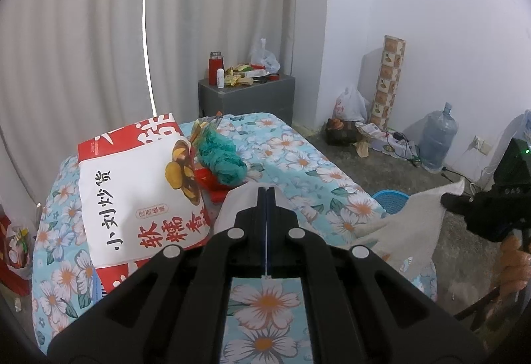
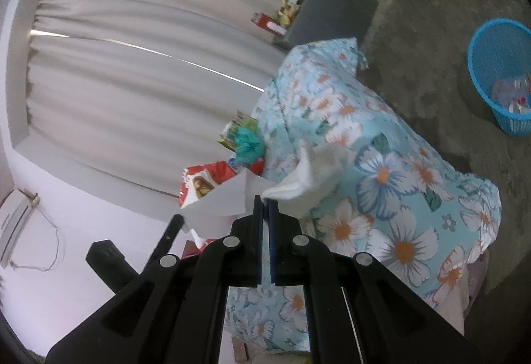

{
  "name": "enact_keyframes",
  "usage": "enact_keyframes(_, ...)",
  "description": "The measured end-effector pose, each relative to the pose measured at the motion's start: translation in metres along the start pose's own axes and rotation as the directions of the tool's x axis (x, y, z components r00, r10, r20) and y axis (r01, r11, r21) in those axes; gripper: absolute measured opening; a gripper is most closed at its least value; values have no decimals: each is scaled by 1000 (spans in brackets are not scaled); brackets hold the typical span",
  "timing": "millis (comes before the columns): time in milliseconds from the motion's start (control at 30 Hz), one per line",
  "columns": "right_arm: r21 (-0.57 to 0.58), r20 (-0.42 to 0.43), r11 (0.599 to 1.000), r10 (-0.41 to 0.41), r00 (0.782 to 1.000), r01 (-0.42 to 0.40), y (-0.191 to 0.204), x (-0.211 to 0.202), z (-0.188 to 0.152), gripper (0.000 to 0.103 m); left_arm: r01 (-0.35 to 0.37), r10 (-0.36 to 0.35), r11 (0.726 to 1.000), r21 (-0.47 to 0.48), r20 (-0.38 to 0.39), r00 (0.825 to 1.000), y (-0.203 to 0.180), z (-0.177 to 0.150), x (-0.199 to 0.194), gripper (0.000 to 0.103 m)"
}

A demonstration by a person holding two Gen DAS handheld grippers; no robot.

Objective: Collect trash
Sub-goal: 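Lift both held white items off the bed and carry them toward the blue basket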

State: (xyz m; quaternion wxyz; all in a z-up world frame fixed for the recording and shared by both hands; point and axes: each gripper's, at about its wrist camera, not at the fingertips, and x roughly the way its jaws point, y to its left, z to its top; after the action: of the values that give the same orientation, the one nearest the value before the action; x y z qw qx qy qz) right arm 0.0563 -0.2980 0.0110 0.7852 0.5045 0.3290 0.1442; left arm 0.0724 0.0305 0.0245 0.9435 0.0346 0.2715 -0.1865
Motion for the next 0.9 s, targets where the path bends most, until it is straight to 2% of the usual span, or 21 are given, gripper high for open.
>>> enact_keyframes(333, -47, 48, 999, 24, 999, -22, 17, -13, 5, 3, 7, -8, 1000, 9, 9, 1000, -4, 4, 4, 0)
enact_keyframes(900, -59, 77, 997, 47, 996, -42, 19, -25, 7, 3, 31, -33, 999, 37, 43, 999, -15, 18, -1, 0)
